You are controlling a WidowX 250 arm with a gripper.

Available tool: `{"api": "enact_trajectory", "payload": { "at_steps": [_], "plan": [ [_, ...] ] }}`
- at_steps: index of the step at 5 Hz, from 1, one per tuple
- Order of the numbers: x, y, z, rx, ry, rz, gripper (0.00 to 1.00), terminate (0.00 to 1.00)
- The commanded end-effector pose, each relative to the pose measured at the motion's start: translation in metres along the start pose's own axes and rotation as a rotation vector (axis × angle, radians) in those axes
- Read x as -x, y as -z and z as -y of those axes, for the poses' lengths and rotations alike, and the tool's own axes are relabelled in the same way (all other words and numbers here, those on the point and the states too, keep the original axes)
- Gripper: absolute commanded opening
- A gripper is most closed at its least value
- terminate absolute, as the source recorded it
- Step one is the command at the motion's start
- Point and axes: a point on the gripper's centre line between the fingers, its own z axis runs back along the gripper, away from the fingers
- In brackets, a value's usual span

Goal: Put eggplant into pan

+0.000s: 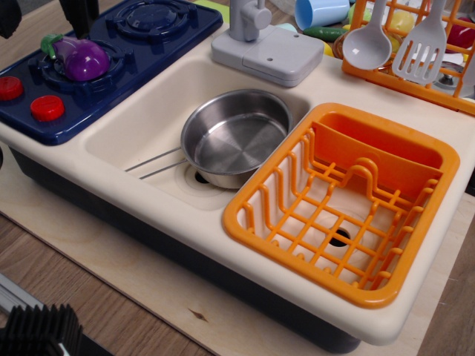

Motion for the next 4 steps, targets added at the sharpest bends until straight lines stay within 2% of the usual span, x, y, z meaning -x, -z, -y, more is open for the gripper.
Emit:
{"api": "enact_trajectory", "payload": {
  "at_steps": [1, 2, 4],
  "plan": [
    [0.0, 0.0, 0.0, 0.0, 0.0, 0.0, 1.0, 0.0],
    [-0.021, 0.009, -0.003, -0.041, -0.066, 0.043, 1.0, 0.0],
    [-0.055, 0.019, -0.018, -0.054, -0.109, 0.079, 1.0, 0.0]
  ]
}}
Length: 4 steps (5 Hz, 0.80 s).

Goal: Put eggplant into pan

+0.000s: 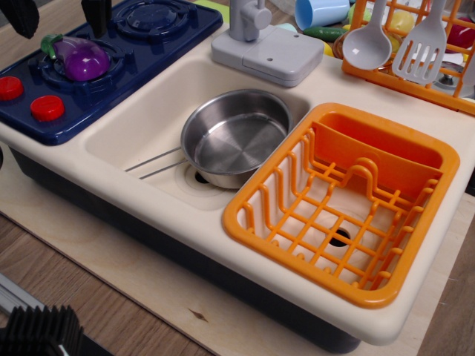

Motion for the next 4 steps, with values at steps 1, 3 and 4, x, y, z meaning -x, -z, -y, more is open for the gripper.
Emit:
{"api": "enact_trajectory", "payload": {
  "at_steps": [1, 3, 4],
  "plan": [
    [-0.02, -0.001, -0.012, -0.018, -0.024, 0.083, 1.0, 0.0],
    [-0.022, 0.019, -0.016, 0.028, -0.049, 0.073, 1.0, 0.0],
    [-0.015, 0.029, -0.01, 0.04, -0.065, 0.068, 1.0, 0.0]
  ]
}}
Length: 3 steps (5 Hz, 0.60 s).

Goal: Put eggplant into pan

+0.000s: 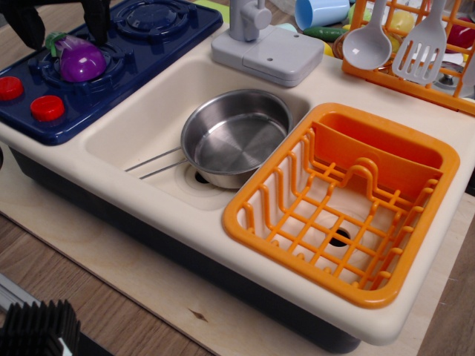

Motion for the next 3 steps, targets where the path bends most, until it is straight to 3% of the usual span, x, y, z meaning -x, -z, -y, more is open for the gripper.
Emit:
{"api": "enact_trajectory", "payload": {
  "at_steps": [1, 2, 3],
  "plan": [
    [0.007, -0.001, 0.003, 0.021, -0.036, 0.022, 1.0, 0.0],
    [0.021, 0.005, 0.009, 0.018, -0.037, 0.047, 1.0, 0.0],
    [0.019, 0.002, 0.009, 0.023, -0.02, 0.027, 0.0, 0.0]
  ]
}}
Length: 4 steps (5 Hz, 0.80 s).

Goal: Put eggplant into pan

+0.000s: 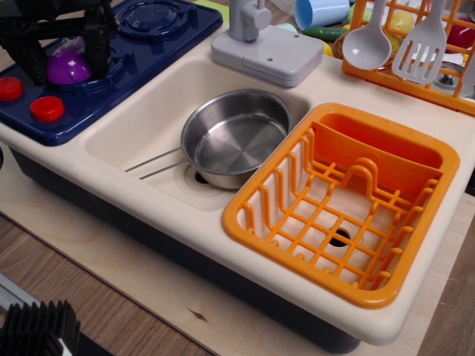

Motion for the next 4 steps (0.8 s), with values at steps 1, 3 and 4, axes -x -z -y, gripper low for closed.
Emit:
{"api": "enact_trajectory", "payload": {
  "at_steps": [1, 3, 4],
  "plan": [
    [-0.004, -0.016, 0.006, -0.007, 0.006, -0.022, 0.0, 0.0],
    [0.012, -0.037, 0.023, 0.023, 0.011, -0.021, 0.0, 0.0],
    [0.031, -0.043, 0.05, 0.031, -0.006, 0.011, 0.0, 0.0]
  ]
}}
